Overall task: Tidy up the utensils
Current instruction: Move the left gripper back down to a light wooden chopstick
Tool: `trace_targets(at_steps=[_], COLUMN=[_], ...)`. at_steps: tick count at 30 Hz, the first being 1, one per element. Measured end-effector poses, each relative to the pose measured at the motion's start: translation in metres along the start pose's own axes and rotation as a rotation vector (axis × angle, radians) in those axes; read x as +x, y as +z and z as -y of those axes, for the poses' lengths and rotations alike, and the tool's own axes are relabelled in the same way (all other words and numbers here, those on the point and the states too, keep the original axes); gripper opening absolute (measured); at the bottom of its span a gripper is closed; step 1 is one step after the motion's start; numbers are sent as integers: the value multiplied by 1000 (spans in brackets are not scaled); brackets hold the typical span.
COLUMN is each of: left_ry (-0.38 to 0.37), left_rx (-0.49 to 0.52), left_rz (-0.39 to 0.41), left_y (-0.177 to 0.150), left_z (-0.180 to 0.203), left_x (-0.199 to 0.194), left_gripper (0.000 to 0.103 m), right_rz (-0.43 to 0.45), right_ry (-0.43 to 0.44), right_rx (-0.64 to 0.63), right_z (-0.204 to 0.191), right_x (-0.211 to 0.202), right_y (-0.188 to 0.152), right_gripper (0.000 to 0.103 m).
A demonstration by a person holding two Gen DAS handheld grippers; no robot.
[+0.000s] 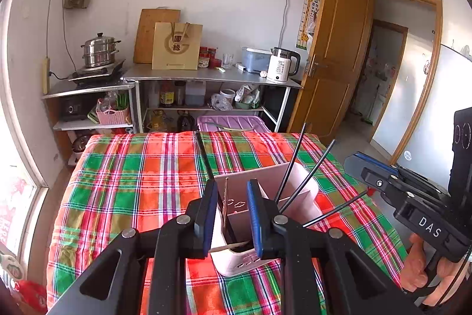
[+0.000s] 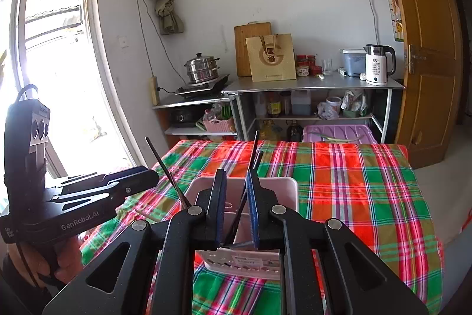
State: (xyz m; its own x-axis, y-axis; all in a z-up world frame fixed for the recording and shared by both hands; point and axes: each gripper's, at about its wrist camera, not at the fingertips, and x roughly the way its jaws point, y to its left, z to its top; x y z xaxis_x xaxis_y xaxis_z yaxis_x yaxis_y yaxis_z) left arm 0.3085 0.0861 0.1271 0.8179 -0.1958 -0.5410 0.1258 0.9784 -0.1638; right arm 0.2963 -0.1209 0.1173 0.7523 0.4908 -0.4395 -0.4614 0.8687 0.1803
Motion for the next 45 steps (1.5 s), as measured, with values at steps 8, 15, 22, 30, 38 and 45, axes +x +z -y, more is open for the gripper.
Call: trace_targets(at_steps=[8, 15, 22, 30, 38, 45], left_ry=[6, 5, 13, 26, 44, 59], left_rx=[16, 1, -13, -25, -52, -71], left_rz=[66, 58, 9, -56, -107, -164], left_y=[-33, -86, -139, -178, -191, -206], left_z=[23, 32, 29, 23, 13, 4], left_x=[-58, -83, -81, -74, -61, -45], left_gripper=[20, 20, 20, 20, 20, 20], right_rz=[35, 29, 0, -41, -84, -121], right_ry=[1, -9, -24, -37, -62, -58], right_rx=[-24, -10, -2, 33, 64, 72], right_z=[-3, 5, 9, 18, 32, 35], right_x=[-52, -81, -97, -100, -93, -83], right_y=[-29, -60, -95, -119, -132, -143], right_gripper=[15, 15, 15, 15, 15, 15])
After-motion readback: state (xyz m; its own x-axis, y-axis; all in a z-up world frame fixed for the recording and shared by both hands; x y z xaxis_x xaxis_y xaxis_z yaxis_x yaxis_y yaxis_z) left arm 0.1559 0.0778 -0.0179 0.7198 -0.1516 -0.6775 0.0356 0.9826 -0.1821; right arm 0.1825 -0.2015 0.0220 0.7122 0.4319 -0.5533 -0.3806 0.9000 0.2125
